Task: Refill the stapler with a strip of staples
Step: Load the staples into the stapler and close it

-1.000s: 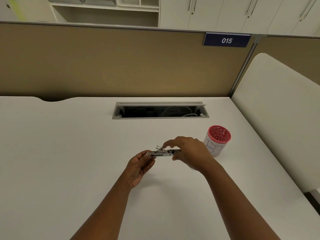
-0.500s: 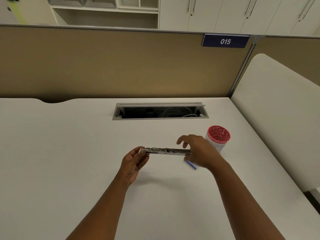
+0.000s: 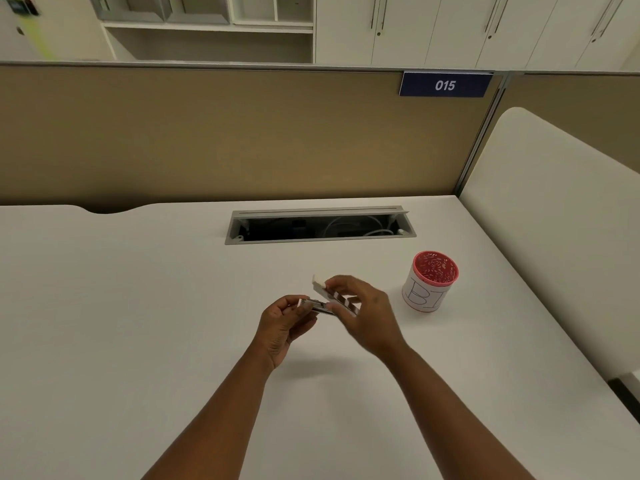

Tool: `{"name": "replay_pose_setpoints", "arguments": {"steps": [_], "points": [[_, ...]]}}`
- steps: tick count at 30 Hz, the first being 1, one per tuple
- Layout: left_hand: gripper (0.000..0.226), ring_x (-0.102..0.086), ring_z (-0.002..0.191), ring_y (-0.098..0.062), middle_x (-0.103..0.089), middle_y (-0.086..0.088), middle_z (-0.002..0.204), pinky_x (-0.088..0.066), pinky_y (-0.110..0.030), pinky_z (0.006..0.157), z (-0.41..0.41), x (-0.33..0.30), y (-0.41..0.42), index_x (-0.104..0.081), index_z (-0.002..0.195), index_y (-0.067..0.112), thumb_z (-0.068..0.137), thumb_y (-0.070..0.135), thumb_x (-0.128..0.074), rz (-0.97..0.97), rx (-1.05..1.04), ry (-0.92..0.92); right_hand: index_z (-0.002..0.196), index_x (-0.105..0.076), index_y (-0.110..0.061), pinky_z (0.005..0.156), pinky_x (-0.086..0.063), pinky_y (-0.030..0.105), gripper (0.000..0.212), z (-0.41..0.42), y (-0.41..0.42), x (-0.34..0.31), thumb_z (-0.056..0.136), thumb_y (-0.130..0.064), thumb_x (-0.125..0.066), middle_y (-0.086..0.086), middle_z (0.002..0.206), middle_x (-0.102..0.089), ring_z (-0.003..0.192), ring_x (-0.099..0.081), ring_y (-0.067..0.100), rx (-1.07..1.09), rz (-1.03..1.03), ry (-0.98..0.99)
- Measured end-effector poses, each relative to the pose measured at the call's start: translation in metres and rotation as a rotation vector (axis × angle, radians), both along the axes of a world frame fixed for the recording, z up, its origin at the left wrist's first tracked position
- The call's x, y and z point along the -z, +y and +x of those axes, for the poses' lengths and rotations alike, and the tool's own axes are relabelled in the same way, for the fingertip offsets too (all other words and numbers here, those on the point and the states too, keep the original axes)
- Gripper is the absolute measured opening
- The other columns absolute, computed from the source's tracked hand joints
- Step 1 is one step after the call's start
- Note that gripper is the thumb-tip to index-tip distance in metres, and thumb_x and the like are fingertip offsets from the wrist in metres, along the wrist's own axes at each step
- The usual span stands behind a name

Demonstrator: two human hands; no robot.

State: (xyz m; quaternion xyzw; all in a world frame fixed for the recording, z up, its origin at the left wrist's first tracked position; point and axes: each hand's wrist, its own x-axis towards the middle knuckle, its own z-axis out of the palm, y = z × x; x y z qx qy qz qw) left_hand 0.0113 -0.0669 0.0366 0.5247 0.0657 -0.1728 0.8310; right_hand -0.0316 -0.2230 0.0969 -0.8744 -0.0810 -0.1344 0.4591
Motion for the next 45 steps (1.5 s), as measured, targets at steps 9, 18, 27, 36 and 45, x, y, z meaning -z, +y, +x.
{"name": "replay_pose_setpoints", "arguments": {"steps": [9,18,27,36,45], "points": [[0.005,-0.07,0.056,-0.012,-0.072,-0.007,0.069,-0.057,-0.019,0.052,-0.003,-0.003,-0.004,-0.066,0.083,0.01,0.079,0.007,-0.064,0.016,0.028,-0.029,0.133,-0.042,-0.014,0.089,-0.048,0.027,0.058,-0.004,0.009,0.025,0.082,-0.025,-0.065,0.008,0.125,-0.061,0.107,-0.06,0.02,0.099,-0.248,-0.043],[0.028,-0.07,0.089,-0.016,-0.072,0.0,0.1,-0.059,-0.021,0.069,0.001,-0.01,0.0,-0.067,0.099,0.019,0.078,0.001,-0.063,0.039,0.083,-0.169,0.113,-0.061,-0.013,0.06,-0.053,0.013,0.033,-0.001,0.006,0.029,0.082,-0.02,-0.066,-0.004,0.08,-0.067,0.063,-0.064,0.003,-0.065,0.223,0.272],[0.024,-0.072,0.076,-0.008,-0.077,0.007,0.079,-0.057,-0.015,0.063,-0.002,-0.002,0.005,-0.065,0.096,0.016,0.077,0.0,-0.062,0.07,0.062,-0.134,0.107,-0.064,-0.009,0.059,-0.052,0.007,0.024,0.0,0.008,0.031,0.084,-0.016,-0.063,-0.001,0.078,-0.066,0.057,-0.063,-0.001,-0.106,0.201,0.32],[0.022,-0.072,0.072,-0.008,-0.077,0.005,0.076,-0.057,-0.015,0.062,0.0,0.003,0.005,-0.065,0.093,0.013,0.08,-0.003,-0.059,0.069,0.038,-0.109,0.107,-0.065,-0.01,0.057,-0.052,0.007,0.025,0.003,0.008,0.031,0.082,-0.015,-0.065,-0.001,0.076,-0.065,0.056,-0.063,-0.002,-0.105,0.189,0.336],[0.033,-0.071,0.079,-0.005,-0.073,0.002,0.095,-0.056,-0.014,0.066,0.007,0.0,0.018,-0.065,0.101,0.013,0.074,-0.007,-0.066,0.165,0.065,-0.132,0.102,-0.068,-0.02,0.073,-0.037,0.019,0.027,0.012,-0.013,0.029,0.076,-0.013,-0.069,0.005,0.097,-0.068,0.084,-0.055,0.014,0.031,-0.113,0.25]]}}
